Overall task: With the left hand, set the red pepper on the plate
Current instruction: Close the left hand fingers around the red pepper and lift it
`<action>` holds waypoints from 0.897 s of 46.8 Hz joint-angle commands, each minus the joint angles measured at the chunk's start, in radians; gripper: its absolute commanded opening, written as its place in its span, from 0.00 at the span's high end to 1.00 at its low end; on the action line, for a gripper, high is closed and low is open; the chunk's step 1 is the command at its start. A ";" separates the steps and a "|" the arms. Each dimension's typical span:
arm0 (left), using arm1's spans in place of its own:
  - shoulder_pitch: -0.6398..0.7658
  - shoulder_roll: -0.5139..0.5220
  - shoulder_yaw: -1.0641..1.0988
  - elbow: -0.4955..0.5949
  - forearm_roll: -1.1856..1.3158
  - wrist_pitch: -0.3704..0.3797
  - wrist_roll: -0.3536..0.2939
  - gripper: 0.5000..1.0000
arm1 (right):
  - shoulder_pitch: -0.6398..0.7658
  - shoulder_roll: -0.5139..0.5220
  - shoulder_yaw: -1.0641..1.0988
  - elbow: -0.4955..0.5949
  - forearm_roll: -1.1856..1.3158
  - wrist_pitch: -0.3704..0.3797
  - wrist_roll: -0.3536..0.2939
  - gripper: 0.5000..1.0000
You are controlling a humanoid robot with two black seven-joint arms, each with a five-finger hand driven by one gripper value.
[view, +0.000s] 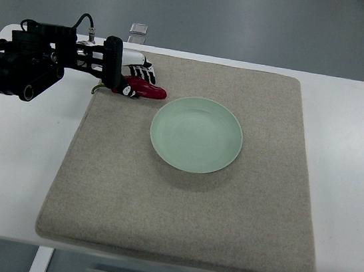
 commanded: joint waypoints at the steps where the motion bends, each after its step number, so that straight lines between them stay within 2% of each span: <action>1: 0.001 0.000 -0.001 0.000 0.000 -0.002 0.000 0.59 | 0.000 0.000 0.000 0.000 0.000 0.000 0.000 0.14; 4: 0.000 0.001 0.001 0.000 -0.001 -0.002 0.000 0.63 | 0.000 0.000 0.000 0.000 0.000 0.000 0.000 0.14; 8: -0.003 0.001 0.001 0.000 0.000 -0.002 0.000 0.91 | 0.000 0.000 0.000 0.000 0.000 0.000 0.000 0.14; 10: -0.005 0.001 0.001 0.000 0.000 -0.002 0.000 1.00 | 0.000 0.000 0.000 0.000 0.000 0.000 0.000 0.14; 32: -0.019 0.001 -0.002 -0.009 -0.014 0.004 0.000 1.00 | 0.000 0.000 0.000 0.000 0.000 0.000 0.000 0.14; 42: -0.026 0.003 -0.016 -0.080 -0.020 0.056 -0.003 1.00 | 0.000 0.000 0.000 0.000 0.000 0.000 0.000 0.14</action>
